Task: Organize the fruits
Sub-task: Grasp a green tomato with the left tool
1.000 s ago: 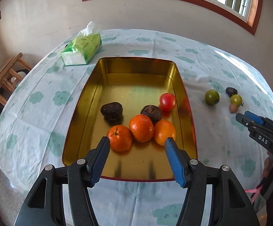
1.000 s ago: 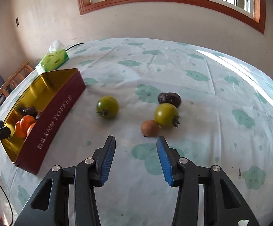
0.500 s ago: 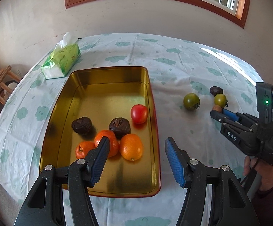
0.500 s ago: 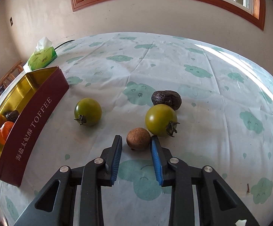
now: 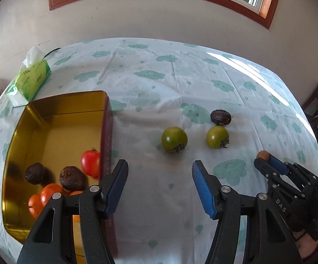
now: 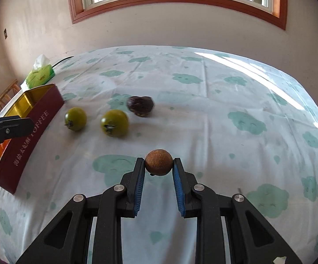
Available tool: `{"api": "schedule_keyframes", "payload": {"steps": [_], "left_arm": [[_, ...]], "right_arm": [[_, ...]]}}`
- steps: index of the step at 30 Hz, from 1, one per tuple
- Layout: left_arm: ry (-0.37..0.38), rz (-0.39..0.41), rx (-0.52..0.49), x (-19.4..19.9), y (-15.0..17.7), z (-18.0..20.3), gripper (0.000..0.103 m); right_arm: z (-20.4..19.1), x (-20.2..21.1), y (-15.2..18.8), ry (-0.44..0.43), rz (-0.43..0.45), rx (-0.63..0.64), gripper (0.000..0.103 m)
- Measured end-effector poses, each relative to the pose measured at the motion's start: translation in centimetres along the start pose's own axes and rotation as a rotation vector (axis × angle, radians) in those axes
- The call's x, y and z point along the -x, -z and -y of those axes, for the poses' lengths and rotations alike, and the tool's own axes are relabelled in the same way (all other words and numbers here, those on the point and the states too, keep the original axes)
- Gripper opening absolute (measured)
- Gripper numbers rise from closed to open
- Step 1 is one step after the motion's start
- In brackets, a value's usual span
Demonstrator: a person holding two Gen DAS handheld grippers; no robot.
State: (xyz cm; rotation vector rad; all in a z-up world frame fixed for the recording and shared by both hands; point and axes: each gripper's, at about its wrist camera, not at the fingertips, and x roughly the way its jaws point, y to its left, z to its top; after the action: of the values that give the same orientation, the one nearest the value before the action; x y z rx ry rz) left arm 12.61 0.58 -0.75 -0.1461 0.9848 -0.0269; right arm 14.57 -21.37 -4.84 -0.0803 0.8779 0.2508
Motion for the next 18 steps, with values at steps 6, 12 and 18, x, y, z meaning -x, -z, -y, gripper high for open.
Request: {"api": "schedule_keyframes", "payload": {"steps": [6, 12, 18], "left_arm": [[0.005, -0.039, 0.006, -3.1, -1.5, 1.1, 0.061], [-0.020, -0.058, -0.017, -5.9, -2.5, 1.7, 0.057], [-0.036, -0.084, -0.027, -7.8, -2.7, 1.9, 0.044]], "right_arm": [[3.2, -0.4, 0.0, 0.048, -0.004, -0.063, 0.024], [3.1, -1.1, 0.0, 0.042, -0.019, -0.057, 0.024], [3.1, -1.2, 0.0, 0.039, -0.022, -0.057, 0.024]]}}
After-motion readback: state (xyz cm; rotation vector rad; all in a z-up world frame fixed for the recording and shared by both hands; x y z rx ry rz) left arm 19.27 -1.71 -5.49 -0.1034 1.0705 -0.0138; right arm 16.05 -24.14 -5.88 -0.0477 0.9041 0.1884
